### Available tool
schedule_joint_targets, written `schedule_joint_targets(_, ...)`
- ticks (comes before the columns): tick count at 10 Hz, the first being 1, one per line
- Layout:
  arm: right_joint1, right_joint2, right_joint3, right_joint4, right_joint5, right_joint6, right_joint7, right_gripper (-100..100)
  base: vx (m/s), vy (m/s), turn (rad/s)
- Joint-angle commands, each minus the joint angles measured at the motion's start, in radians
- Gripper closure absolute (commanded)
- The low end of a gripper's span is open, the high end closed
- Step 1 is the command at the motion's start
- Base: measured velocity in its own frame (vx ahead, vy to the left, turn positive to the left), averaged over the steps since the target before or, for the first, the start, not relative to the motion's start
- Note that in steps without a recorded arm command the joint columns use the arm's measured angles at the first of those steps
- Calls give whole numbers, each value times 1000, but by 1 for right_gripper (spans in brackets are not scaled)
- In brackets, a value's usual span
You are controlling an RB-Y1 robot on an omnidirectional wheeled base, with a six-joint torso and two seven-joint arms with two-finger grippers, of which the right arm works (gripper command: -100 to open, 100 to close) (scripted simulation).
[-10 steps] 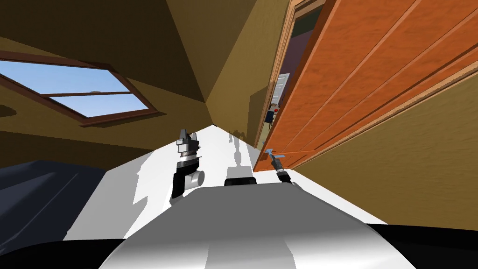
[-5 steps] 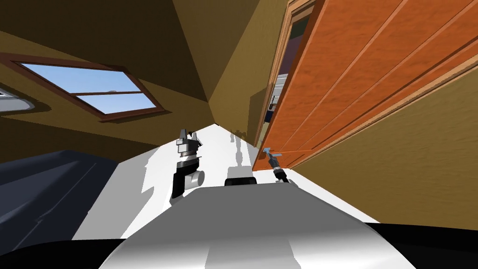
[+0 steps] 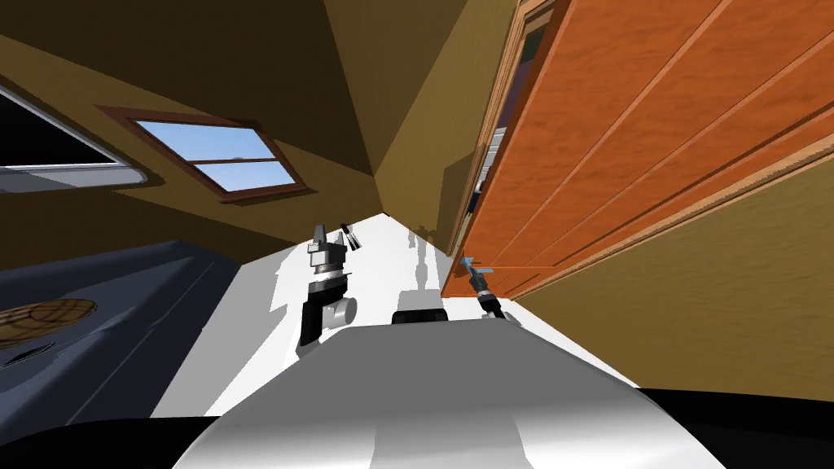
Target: Pull the door open
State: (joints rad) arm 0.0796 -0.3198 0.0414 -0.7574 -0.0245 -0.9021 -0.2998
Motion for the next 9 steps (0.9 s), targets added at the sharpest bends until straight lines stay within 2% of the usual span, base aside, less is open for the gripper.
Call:
schedule_joint_targets(1, 20, -18, 3, 25, -2, -38, -23, 100, -167, -15, 210)
schedule_joint_targets(2, 30, -35, 0, 41, -6, -63, -38, 100, -212, -34, 237)
schedule_joint_targets(3, 35, -44, -2, 49, -8, -76, -46, 100, -187, -7, 177)
schedule_joint_targets(5, 35, -44, -2, 49, -8, -76, -46, 100, -65, 6, -4)
schedule_joint_targets(6, 44, -61, -4, 65, -12, -101, -60, 100, -69, -23, 153)
schedule_joint_targets(9, 61, -92, -9, 94, -19, -147, -87, 100, -136, -46, 199)
